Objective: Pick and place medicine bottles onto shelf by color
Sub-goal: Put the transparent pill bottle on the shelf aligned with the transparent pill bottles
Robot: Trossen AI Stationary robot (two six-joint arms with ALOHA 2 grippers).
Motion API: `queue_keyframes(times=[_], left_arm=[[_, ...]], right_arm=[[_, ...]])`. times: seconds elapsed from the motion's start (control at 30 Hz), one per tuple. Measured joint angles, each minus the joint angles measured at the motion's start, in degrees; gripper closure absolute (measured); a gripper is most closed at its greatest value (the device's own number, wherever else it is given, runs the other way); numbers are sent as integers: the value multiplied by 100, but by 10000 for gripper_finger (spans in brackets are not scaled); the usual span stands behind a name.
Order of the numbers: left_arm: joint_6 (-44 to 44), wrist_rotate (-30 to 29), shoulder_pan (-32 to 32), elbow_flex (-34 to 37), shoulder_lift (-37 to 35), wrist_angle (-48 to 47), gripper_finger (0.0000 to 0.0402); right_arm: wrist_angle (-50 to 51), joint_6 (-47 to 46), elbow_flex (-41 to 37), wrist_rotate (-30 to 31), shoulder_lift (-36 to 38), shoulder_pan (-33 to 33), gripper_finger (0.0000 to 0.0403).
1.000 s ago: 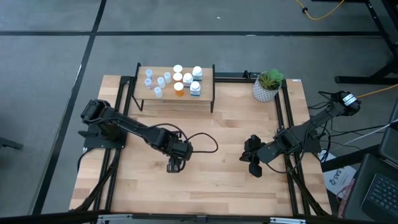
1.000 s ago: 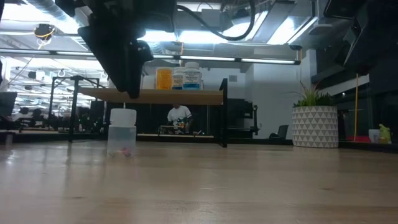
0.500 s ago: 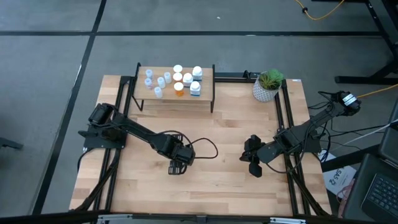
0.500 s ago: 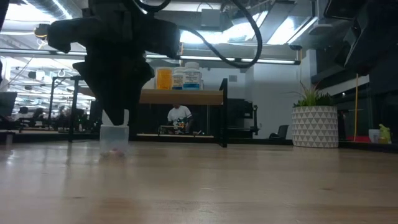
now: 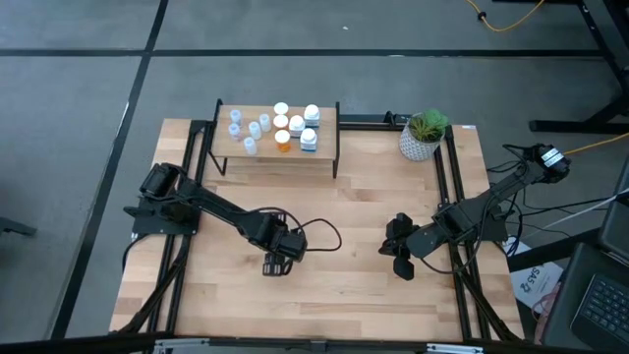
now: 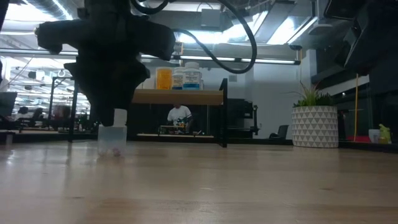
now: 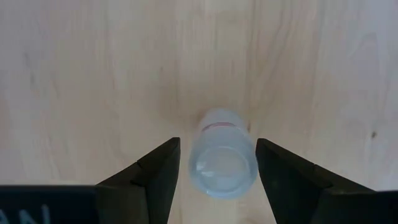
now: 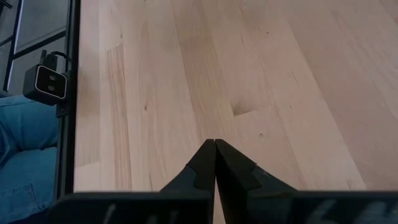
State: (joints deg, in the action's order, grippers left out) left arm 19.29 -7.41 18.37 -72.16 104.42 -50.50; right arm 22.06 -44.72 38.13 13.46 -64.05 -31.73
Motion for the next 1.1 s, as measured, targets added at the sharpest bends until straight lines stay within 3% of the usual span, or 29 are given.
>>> queue_keyframes(times=[0.13, 0.37, 0.6, 0.83, 1.1], left_arm=[[4, 171, 0, 0, 0, 0, 210], [-10, 207, -28, 0, -75, -7, 282], [-208, 136, -250, -237, -498, -575, 284], [-317, -505, -737, -466, -1237, -1755, 284], [-518, -666, -1357, -479, -2352, -1922, 284]], right_arm=[[2, -1, 0, 1, 0, -1, 389], [2, -1, 0, 1, 0, 1, 389], [2, -1, 0, 1, 0, -1, 389], [11, -1, -4, 1, 0, 1, 389], [15, 4, -4, 1, 0, -1, 389]])
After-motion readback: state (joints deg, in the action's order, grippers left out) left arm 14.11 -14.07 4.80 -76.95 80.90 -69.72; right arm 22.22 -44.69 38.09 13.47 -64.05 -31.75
